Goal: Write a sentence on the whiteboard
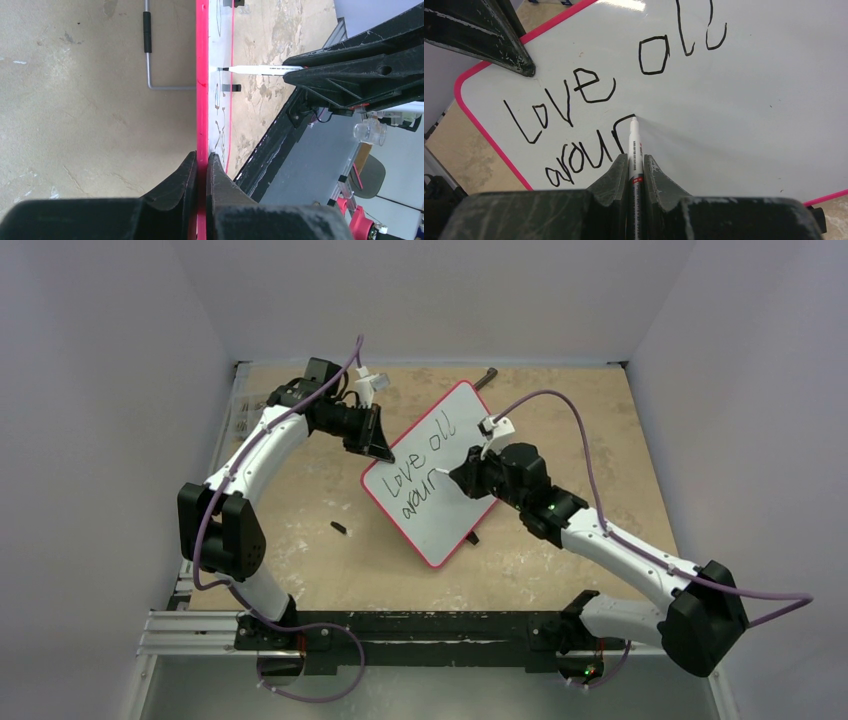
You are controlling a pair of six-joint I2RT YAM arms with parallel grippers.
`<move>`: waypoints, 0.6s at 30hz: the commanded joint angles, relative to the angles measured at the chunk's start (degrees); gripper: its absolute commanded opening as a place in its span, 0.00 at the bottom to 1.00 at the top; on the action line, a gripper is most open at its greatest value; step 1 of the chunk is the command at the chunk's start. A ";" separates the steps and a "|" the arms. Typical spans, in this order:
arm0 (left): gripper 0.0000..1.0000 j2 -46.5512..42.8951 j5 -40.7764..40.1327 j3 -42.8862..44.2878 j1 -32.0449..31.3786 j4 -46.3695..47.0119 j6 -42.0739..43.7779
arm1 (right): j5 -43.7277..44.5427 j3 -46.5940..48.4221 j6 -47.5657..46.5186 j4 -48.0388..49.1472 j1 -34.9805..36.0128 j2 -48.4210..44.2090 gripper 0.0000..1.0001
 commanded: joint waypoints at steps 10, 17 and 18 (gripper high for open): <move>0.00 -3.02 -0.74 0.12 -0.43 2.87 1.92 | -2.79 -5.08 0.32 -1.33 -0.61 -3.79 0.00; 0.00 -3.18 -0.76 0.16 -0.42 2.87 1.92 | -2.99 -6.10 0.91 -2.25 -0.60 -5.67 0.00; 0.00 -3.21 -0.79 0.13 -0.43 2.92 1.92 | -2.85 -5.79 0.91 -2.30 -0.63 -5.78 0.00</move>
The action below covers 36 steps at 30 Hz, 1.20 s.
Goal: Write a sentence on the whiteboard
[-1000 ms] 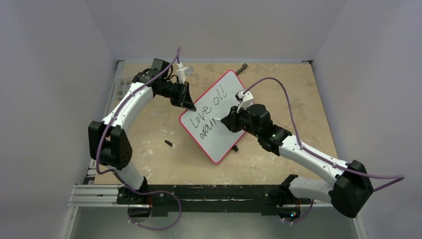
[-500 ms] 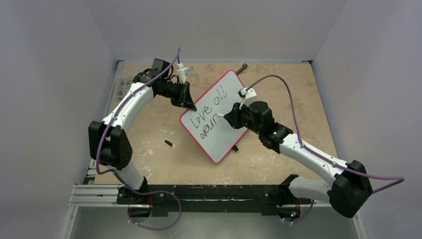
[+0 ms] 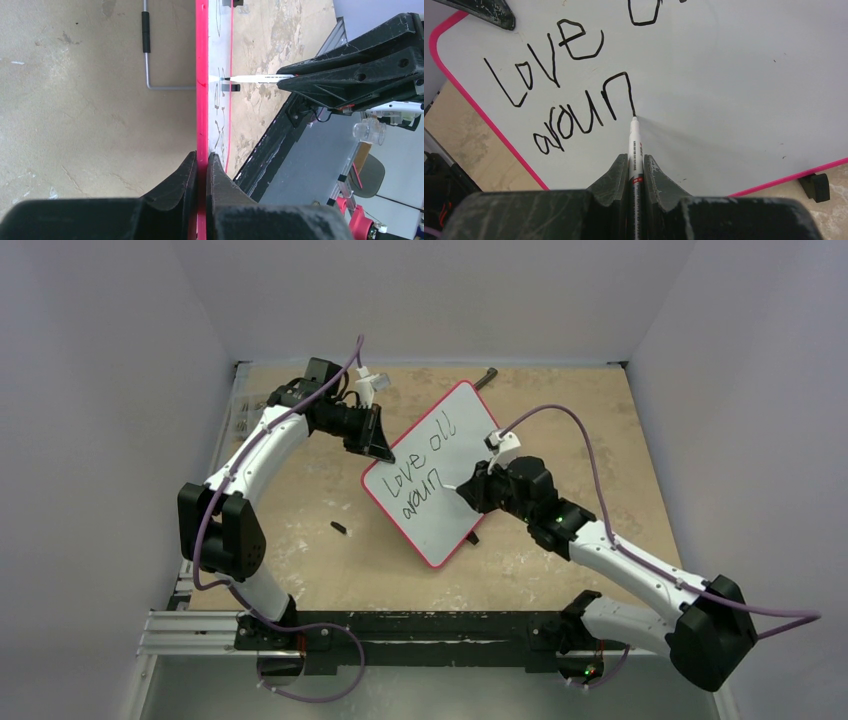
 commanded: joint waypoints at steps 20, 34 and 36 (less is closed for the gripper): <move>0.00 -3.39 -0.94 0.05 -0.32 2.83 2.03 | 2.62 7.57 -0.11 -1.13 -4.05 0.86 0.00; 0.00 -3.22 -0.90 0.14 -0.38 2.85 1.96 | -1.18 8.26 -0.69 2.36 -5.36 4.26 0.00; 0.00 -3.22 -0.89 0.14 -0.40 2.85 1.96 | -1.75 8.35 -0.66 2.57 -5.30 4.67 0.00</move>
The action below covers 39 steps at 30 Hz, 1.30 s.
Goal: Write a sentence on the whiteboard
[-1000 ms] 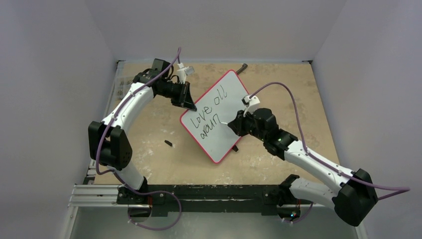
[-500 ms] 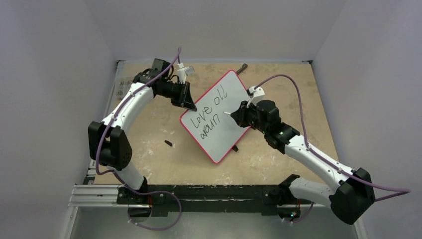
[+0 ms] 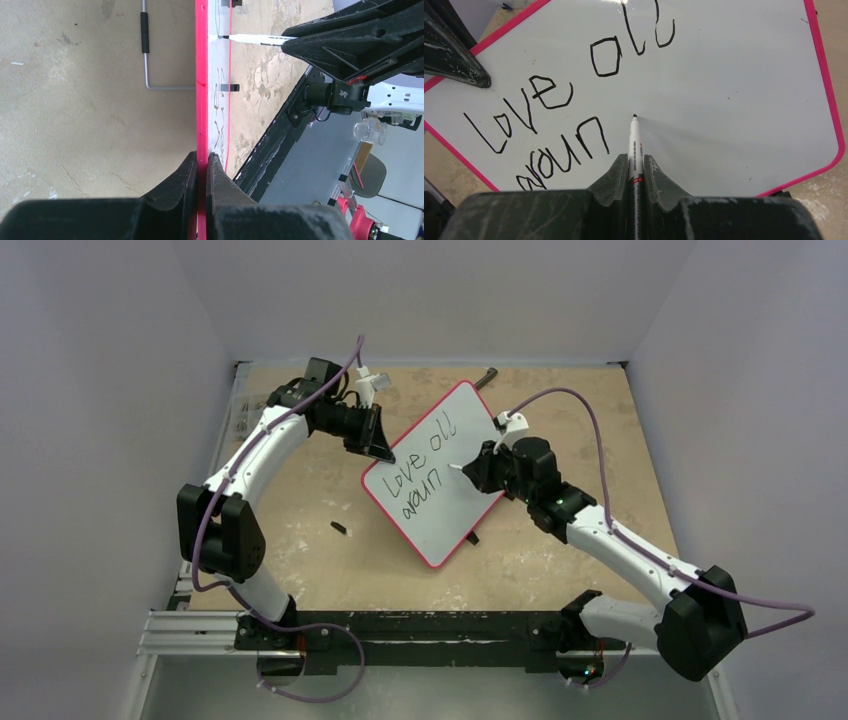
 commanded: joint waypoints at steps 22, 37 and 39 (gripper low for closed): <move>0.00 -2.86 -1.09 0.23 -0.38 2.61 2.05 | -8.62 -4.65 0.05 3.01 -0.18 -1.39 0.00; 0.00 -3.18 -1.35 -0.08 -0.56 2.69 2.14 | 0.53 -1.41 0.80 0.18 -0.25 -0.31 0.00; 0.00 -3.13 -1.34 -0.04 -0.56 2.69 2.14 | 0.90 0.03 0.70 0.16 -0.26 0.46 0.00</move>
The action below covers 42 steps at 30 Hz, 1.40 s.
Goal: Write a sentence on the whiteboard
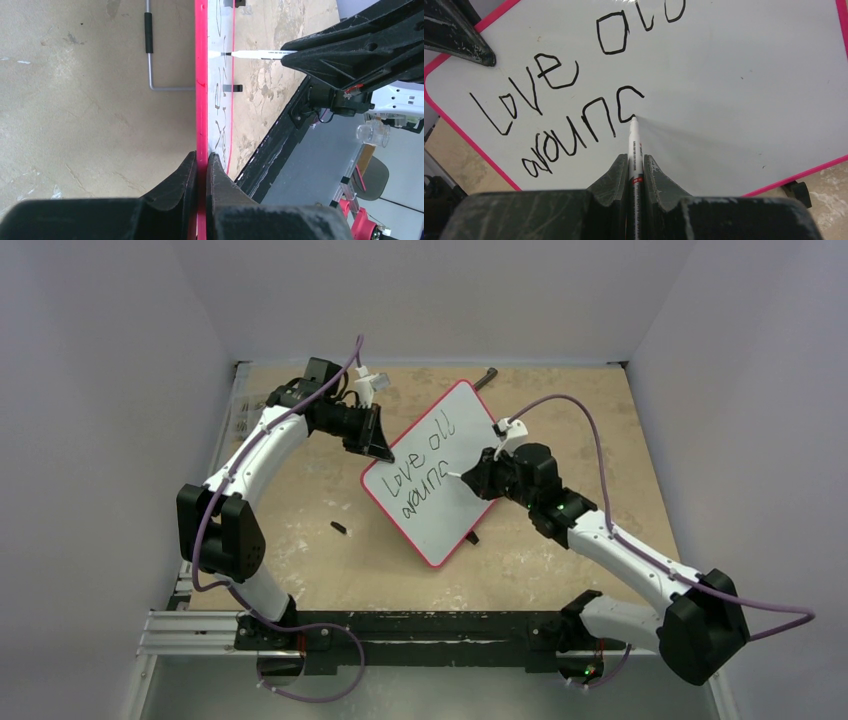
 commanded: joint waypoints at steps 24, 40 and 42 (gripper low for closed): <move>0.00 -3.17 -0.90 -0.04 -0.73 2.68 2.14 | 1.52 8.95 0.12 0.61 -0.08 6.37 0.00; 0.00 -3.35 -1.03 -0.04 -0.69 2.62 2.16 | -0.01 1.17 0.87 0.04 -0.11 2.67 0.00; 0.00 -3.35 -1.01 -0.06 -0.73 2.63 2.19 | -0.01 0.50 0.83 -0.18 -0.07 2.36 0.00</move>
